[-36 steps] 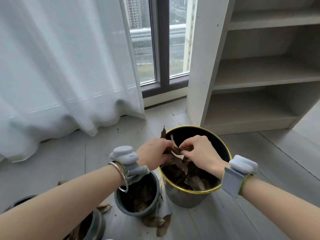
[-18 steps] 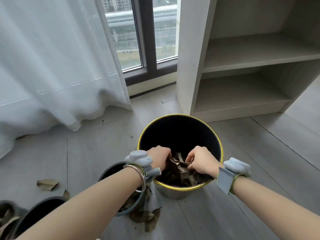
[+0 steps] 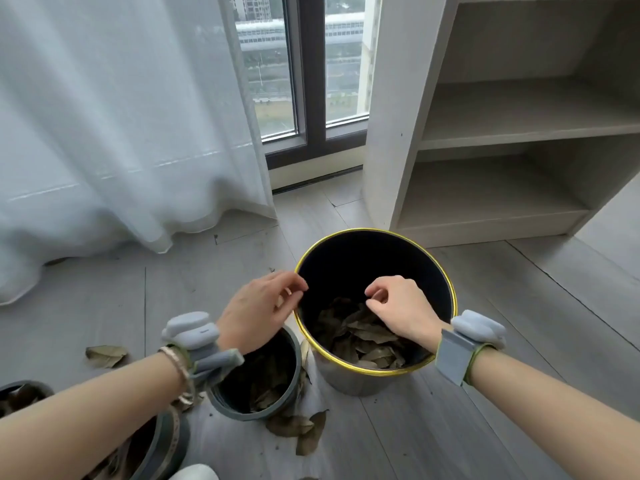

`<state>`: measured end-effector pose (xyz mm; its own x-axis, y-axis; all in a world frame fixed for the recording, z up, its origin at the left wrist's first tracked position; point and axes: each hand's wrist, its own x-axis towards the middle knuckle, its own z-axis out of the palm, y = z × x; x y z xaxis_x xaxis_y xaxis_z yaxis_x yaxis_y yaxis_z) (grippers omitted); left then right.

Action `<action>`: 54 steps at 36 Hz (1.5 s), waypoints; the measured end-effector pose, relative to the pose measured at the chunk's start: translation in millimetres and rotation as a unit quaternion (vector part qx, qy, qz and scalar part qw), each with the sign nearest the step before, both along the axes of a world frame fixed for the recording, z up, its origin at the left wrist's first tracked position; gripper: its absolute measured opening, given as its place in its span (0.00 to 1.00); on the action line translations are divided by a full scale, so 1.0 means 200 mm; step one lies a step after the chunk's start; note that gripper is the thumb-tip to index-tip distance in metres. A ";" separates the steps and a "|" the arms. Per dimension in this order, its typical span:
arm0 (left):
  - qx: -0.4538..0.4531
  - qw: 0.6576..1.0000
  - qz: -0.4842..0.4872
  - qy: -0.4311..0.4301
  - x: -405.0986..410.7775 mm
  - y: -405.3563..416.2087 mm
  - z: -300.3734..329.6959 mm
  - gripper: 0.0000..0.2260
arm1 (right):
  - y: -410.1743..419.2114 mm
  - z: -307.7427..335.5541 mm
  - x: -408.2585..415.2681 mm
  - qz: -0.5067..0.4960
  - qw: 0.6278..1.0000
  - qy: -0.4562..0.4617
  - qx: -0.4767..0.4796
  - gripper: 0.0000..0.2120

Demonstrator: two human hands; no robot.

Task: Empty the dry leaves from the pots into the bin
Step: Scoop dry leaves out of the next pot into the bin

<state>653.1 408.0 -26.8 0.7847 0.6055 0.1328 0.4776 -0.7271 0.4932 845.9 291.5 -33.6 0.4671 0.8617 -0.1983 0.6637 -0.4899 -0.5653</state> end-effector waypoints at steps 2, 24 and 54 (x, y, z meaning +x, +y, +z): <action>0.000 1.000 0.023 0.016 -0.07 0.02 -0.04 0.05 | 0.01 0.05 -0.05 0.000 0.998 0.008 0.067 0.09; -0.099 0.869 -0.006 0.485 -0.22 0.01 -0.53 0.25 | 0.44 -0.43 -0.84 0.295 0.872 -0.182 -0.345 0.28; -0.129 0.896 0.062 0.420 -0.20 0.02 -0.59 0.14 | 0.46 -0.45 -0.81 0.128 0.965 -0.031 -0.227 0.15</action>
<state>613.2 412.5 -144.1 0.4678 0.6203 -0.6296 0.8278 -0.5571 0.0661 683.0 382.9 -124.4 0.2728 0.7810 -0.5619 0.8216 -0.4930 -0.2864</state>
